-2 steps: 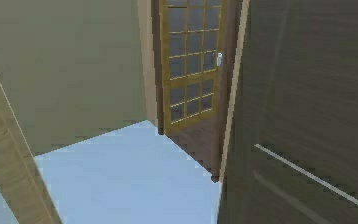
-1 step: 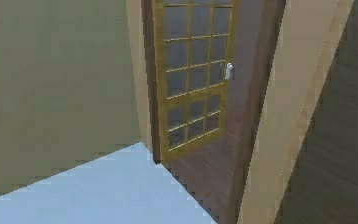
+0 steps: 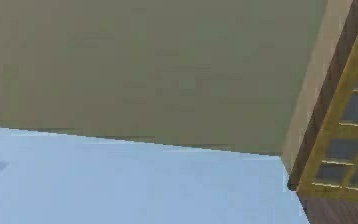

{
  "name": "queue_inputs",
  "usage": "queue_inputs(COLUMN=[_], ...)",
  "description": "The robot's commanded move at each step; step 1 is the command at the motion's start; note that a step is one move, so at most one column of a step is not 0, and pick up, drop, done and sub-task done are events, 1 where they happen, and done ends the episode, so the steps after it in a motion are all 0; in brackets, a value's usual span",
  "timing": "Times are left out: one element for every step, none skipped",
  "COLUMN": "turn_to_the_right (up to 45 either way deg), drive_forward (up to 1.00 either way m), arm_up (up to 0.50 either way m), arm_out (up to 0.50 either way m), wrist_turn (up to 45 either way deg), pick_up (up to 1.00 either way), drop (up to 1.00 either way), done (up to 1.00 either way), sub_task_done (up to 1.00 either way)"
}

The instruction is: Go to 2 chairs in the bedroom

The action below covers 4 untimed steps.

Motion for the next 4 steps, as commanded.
queue_inputs(turn_to_the_right=[-18.0,0.0,-15.0,0.0], drive_forward=[0.00,0.35,0.00,0.20], arm_up=[0.00,0.00,0.00,0.00], arm_out=[0.00,0.00,0.00,0.00], wrist_turn=[0.0,0.0,0.0,0.0], pick_up=[0.00,0.00,0.00,0.00], drop=[0.00,0.00,0.00,0.00], done=[0.00,0.00,0.00,0.00], sub_task_done=[0.00,0.00,0.00,0.00])
